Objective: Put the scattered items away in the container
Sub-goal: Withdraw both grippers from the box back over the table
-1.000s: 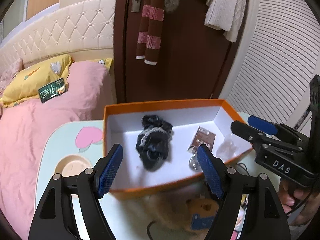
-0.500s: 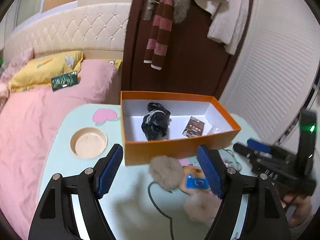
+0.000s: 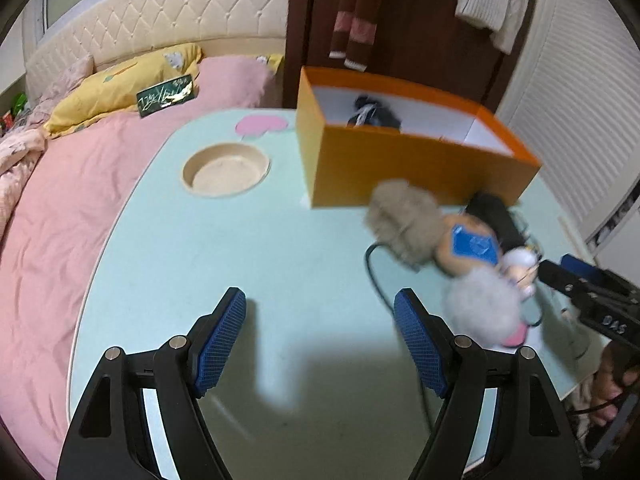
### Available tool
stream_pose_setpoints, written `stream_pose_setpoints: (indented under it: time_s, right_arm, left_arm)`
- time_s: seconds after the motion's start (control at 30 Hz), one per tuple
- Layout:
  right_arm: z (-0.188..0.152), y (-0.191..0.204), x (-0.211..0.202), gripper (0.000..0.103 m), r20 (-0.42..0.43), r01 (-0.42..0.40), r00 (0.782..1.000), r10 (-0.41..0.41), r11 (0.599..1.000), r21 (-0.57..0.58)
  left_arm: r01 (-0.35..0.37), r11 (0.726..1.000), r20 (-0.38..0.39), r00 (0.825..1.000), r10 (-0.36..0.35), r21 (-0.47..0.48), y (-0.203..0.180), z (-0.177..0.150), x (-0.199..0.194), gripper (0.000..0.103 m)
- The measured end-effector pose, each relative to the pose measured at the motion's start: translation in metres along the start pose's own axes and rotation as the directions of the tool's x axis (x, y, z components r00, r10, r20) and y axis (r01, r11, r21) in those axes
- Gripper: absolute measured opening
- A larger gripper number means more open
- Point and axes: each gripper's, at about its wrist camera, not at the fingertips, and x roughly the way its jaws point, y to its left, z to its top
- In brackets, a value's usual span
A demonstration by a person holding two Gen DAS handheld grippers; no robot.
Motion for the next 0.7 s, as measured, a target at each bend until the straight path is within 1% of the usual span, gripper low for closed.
stream_pose_setpoints:
  time_s: [0.03,0.07,0.1,0.17,0.2,0.27,0.7]
  right_arm:
    - [-0.002,0.0,0.003,0.073,-0.016,0.004,1.0,-0.004,1.0,0.001]
    - [-0.004,0.001,0.004,0.078,-0.016,0.017,1.0,-0.017,1.0,-0.003]
    - [-0.006,0.001,0.005,0.09,-0.016,0.035,0.999,-0.035,0.999,-0.007]
    - [-0.01,0.005,0.007,0.101,-0.014,0.08,0.997,-0.08,0.996,-0.034]
    - [-0.012,0.007,0.007,0.102,0.001,0.086,0.996,-0.086,0.995,-0.043]
    - [-0.016,0.008,0.004,0.102,0.024,0.091,0.996,-0.09,0.995,-0.038]
    - [-0.02,0.008,0.004,0.102,0.037,0.071,0.997,-0.069,0.995,-0.063]
  left_arm:
    - [-0.02,1.0,0.005,1.0,0.02,0.018,-0.002,-0.001,0.001,0.082]
    - [-0.045,0.998,0.008,0.999,0.044,0.04,-0.004,-0.003,0.003,0.084]
    - [-0.072,0.995,0.02,0.997,0.071,0.068,-0.008,-0.005,0.004,0.087]
    - [-0.067,0.995,0.025,0.998,0.065,0.078,-0.01,-0.008,0.005,0.092]
    - [-0.058,0.996,0.02,0.998,0.057,0.073,-0.009,-0.008,0.006,0.093]
    - [-0.06,0.996,0.021,0.998,0.059,0.071,-0.01,-0.008,0.006,0.094]
    - [-0.072,0.996,0.046,0.997,0.069,0.056,-0.011,-0.01,0.006,0.094]
